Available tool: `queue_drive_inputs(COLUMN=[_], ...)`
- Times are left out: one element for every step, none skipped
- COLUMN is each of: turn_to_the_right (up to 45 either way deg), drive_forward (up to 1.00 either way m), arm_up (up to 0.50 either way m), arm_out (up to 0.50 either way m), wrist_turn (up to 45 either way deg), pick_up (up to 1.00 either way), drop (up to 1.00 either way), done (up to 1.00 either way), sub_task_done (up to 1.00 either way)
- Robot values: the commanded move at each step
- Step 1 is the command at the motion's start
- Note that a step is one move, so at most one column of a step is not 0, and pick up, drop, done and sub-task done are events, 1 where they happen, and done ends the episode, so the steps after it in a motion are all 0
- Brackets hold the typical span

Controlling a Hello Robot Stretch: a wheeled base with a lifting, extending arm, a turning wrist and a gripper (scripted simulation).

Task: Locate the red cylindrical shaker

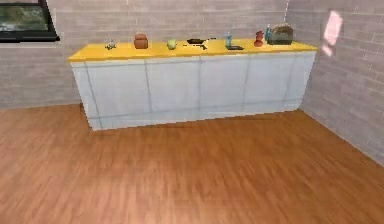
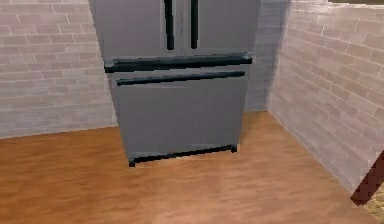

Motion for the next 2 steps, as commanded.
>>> queue_drive_inputs(turn_to_the_right=[9.0,3.0], drive_forward=[0.00,0.00], arm_up=[0.00,0.00], arm_out=[0.00,0.00], wrist_turn=[0.0,0.0], pick_up=[0.00,0.00], drop=[0.00,0.00], done=[0.00,0.00], sub_task_done=[0.00,0.00])
